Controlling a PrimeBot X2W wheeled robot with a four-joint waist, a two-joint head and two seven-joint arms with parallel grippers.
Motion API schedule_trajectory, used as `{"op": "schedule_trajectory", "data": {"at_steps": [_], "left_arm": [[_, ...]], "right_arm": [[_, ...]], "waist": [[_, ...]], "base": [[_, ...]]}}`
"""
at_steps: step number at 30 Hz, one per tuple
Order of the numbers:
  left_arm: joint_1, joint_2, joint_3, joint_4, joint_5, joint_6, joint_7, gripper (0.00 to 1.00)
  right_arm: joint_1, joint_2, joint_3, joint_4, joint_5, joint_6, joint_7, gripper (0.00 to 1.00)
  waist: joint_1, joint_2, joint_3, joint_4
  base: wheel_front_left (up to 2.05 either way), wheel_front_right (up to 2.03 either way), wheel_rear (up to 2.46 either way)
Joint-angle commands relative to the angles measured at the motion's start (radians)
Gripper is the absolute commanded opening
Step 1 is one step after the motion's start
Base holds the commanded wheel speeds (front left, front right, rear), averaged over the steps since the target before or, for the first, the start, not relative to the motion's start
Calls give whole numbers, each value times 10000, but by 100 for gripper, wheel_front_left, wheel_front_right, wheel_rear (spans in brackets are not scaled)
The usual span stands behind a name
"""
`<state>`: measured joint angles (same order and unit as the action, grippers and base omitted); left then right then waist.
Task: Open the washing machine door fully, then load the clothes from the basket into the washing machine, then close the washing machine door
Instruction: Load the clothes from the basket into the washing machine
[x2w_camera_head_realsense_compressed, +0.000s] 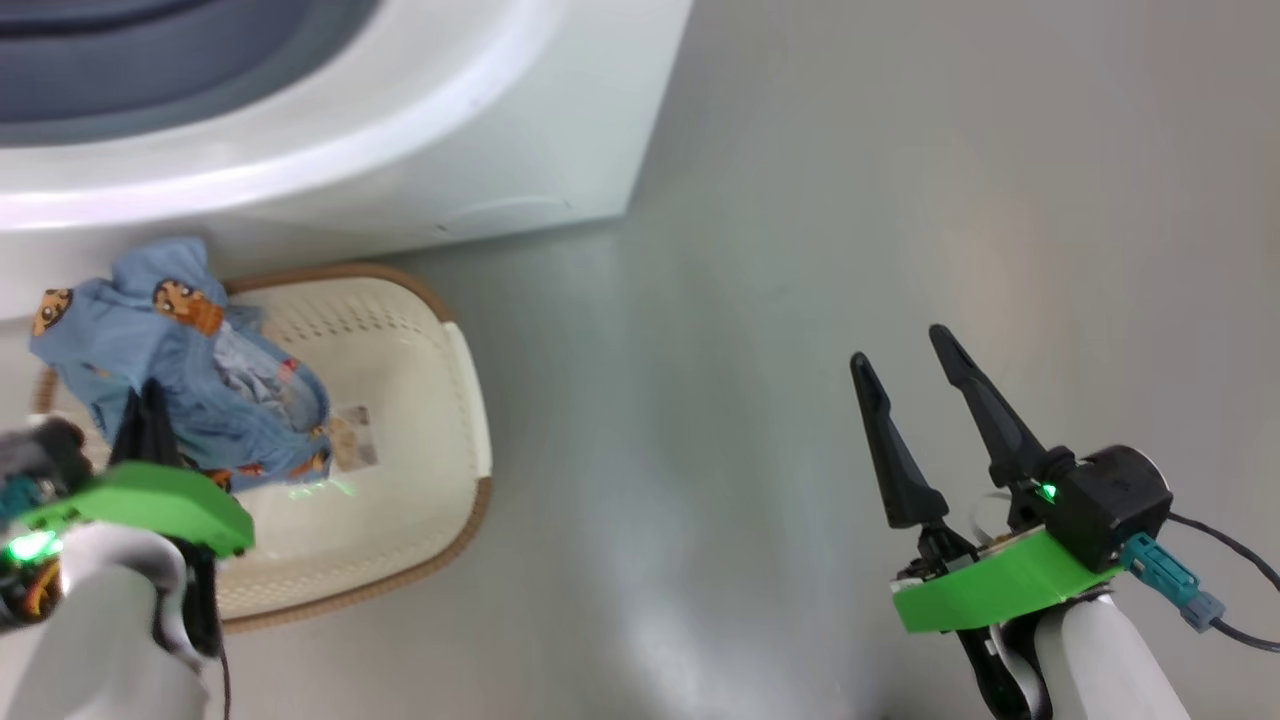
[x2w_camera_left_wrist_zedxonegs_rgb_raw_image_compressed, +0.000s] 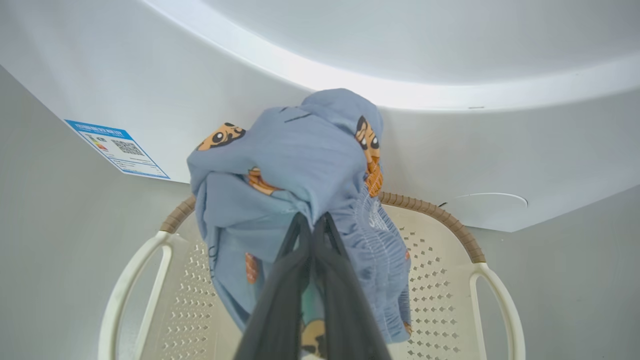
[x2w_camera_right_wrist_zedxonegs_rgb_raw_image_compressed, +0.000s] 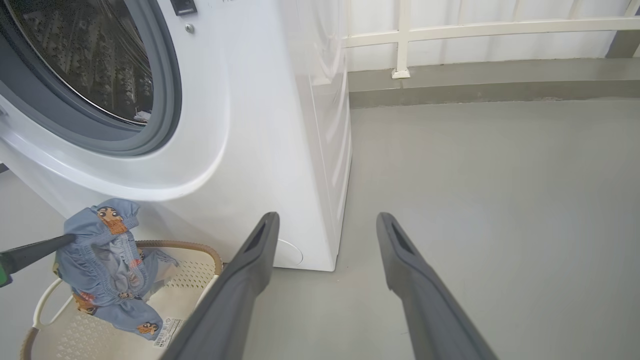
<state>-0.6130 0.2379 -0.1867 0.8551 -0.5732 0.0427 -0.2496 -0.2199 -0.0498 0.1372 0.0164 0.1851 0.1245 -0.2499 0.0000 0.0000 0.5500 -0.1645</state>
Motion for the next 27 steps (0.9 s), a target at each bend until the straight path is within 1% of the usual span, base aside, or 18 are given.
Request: {"op": "schedule_trajectory", "data": {"at_steps": [1, 5, 12, 16, 20, 23, 27], "left_arm": [[534, 264, 383, -490, 231, 166, -119, 0], [1597, -53, 828, -2231, 809, 385, -120, 0], [3187, -429, 1156, -4613, 1643, 427, -121, 0], [4039, -432, 1099, -5654, 1970, 429, -121, 0], [4845, -362, 909, -6601, 2189, 527, -66, 0], [5412, -310, 820, -7341, 2281, 661, 92, 0], [6222, -347, 648, -8326, 2440, 969, 420, 0]], "right_arm": [[302, -4, 138, -193, -79, 62, -93, 100], [522, -4, -55, -176, -235, 62, 35, 100], [1028, -4, -291, -242, -310, 62, 298, 100], [1374, -4, -367, -301, -315, 62, 441, 100], [1717, -4, -448, -398, -300, 62, 563, 100], [1982, -4, -487, -511, -279, 62, 649, 100], [2333, -4, -531, -621, -227, 62, 758, 100]], "waist": [[0, 0, -1006, 793], [0, 0, -1622, 1036], [0, 0, -2737, 1373], [0, 0, -3325, 1455], [0, 0, -3830, 1475], [0, 0, -4171, 1459], [0, 0, -4636, 1440]], "base": [[0, 0, 0], [0, 0, 0], [0, 0, 0], [0, 0, 0], [0, 0, 0], [0, 0, 0], [0, 0, 0]]}}
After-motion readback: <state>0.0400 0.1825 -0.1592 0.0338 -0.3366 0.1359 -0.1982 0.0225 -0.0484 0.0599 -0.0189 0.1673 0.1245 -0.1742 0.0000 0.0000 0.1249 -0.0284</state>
